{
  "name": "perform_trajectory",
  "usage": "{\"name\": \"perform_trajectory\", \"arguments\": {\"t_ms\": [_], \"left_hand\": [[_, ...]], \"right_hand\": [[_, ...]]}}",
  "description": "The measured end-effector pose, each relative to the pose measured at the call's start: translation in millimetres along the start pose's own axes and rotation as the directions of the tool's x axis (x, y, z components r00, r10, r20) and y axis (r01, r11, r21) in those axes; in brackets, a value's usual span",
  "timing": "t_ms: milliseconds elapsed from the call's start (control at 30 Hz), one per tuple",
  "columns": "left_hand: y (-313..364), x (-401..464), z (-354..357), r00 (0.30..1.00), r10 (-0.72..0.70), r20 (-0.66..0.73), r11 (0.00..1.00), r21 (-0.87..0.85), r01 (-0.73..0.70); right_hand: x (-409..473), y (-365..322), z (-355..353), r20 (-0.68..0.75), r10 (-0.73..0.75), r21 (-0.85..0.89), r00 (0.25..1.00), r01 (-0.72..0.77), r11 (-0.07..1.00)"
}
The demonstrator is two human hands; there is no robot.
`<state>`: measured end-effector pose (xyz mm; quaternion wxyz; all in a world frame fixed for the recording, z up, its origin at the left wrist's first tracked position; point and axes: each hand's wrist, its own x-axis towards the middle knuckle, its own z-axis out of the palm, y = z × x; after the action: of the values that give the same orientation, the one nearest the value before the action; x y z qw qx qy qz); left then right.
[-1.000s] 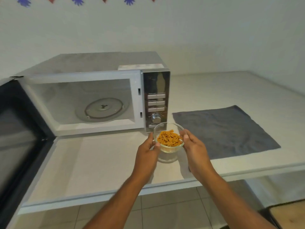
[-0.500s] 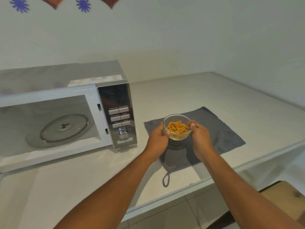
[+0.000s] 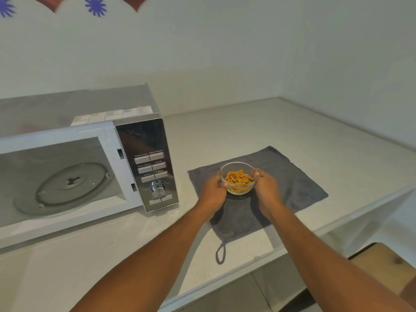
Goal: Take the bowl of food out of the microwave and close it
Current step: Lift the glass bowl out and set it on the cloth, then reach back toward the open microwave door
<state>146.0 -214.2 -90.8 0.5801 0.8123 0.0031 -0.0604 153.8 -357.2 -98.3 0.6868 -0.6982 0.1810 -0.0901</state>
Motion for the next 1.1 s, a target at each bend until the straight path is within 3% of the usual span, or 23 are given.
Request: {"name": "perform_trajectory", "arguments": {"t_ms": [167,367,700,933,1100], "left_hand": [[10.4,-16.9,-3.6,0.998,0.022,-0.054,0.999,0.032,-0.020],[-2.0,-54.4,-26.2,0.951,0.093,-0.294,0.996,0.018,-0.092],[-22.8,-165.6,-102.3,0.880,0.097,-0.465,0.989,-0.054,-0.137],[-46.9,-268.3,-180.1,0.799,0.060,-0.599,0.984,-0.098,-0.147],[-62.1,-342.0,-230.8,0.714,0.025,-0.699,0.983,-0.112,-0.145]], "right_hand": [[0.7,1.1,-5.6,0.010,-0.036,-0.062,0.999,0.037,0.997],[-50.6,-17.7,-16.7,-0.152,-0.232,-0.103,0.961,0.218,0.970],[-168.1,-13.7,35.7,0.224,-0.353,-0.119,0.908,0.385,0.915],[-275.8,-13.5,114.5,0.465,-0.407,-0.127,0.786,0.514,0.848],[-358.3,-25.9,162.1,0.579,-0.453,-0.024,0.678,0.570,0.821]]}}
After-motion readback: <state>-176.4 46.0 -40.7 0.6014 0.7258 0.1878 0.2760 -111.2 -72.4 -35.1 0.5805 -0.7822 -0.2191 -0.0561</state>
